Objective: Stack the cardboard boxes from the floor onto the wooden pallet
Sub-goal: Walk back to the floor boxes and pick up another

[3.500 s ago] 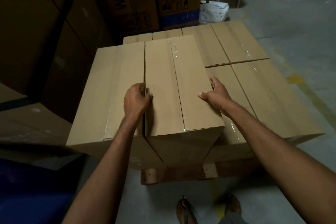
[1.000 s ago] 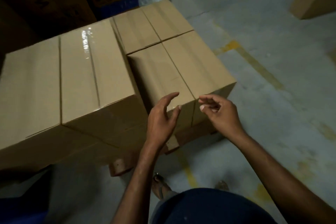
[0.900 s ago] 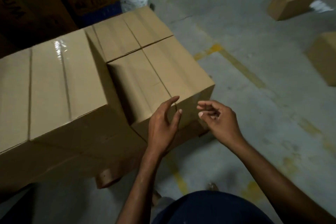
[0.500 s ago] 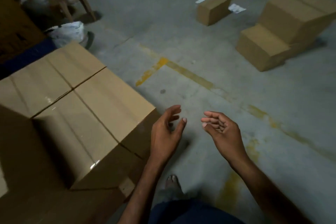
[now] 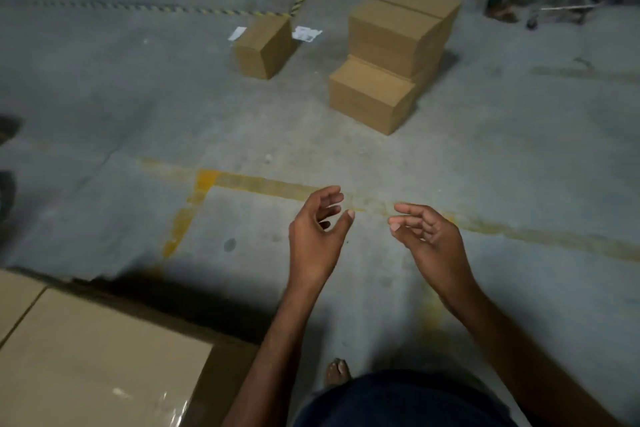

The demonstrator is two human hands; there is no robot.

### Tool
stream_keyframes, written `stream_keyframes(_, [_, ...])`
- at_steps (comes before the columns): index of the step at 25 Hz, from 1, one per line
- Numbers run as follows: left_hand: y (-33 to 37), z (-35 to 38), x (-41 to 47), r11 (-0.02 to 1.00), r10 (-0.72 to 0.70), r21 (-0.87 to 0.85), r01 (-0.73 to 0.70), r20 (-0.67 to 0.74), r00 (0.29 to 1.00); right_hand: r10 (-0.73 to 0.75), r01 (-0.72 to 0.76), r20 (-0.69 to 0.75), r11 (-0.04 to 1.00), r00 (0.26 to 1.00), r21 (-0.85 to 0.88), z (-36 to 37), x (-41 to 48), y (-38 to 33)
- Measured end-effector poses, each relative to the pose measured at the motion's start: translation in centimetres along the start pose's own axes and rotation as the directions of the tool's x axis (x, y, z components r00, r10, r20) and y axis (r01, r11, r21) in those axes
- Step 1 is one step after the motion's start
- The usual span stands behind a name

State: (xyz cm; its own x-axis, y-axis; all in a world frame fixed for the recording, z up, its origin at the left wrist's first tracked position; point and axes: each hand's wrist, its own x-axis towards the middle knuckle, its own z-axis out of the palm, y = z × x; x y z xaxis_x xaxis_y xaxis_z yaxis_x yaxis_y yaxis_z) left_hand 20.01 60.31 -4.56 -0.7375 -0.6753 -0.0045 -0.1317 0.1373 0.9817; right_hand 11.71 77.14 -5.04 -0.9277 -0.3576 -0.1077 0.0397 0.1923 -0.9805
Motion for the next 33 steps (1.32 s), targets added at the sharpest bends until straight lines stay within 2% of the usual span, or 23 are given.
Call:
stream_keyframes(6, [0.4, 8.0, 11.8, 0.999, -0.007, -0.036, 0.009, 0.072, 0.997, 0.014, -0.01, -0.136, 1.0, 0.991, 0.029, -3.9, 12.6, 0.5])
stream_keyframes(13, [2.8, 19.6, 27.0, 0.995, -0.012, -0.096, 0.012, 0.004, 1.0, -0.034, 0.034, -0.043, 0.999, 0.998, 0.006, -9.0, 32.4, -1.0])
stream_keyframes(17, [4.5, 24.3, 34.0, 0.998, 0.005, -0.059, -0.005, -0.001, 1.0, -0.029, 0.028, -0.014, 1.0, 0.999, -0.009, -11.3, 42.3, -2.8])
stream_keyframes(25, [3.0, 29.5, 50.3, 0.999, -0.045, 0.019, 0.045, 0.021, 0.999, 0.023, -0.023, -0.001, 1.0, 1.0, -0.017, -10.2, 59.9, -2.1])
stream_keyframes(33, [3.8, 31.8, 71.7, 0.996, -0.084, 0.016, 0.083, 0.034, 0.996, 0.064, -0.064, 0.005, 0.998, 0.998, -0.029, -5.3, 78.5, -5.0])
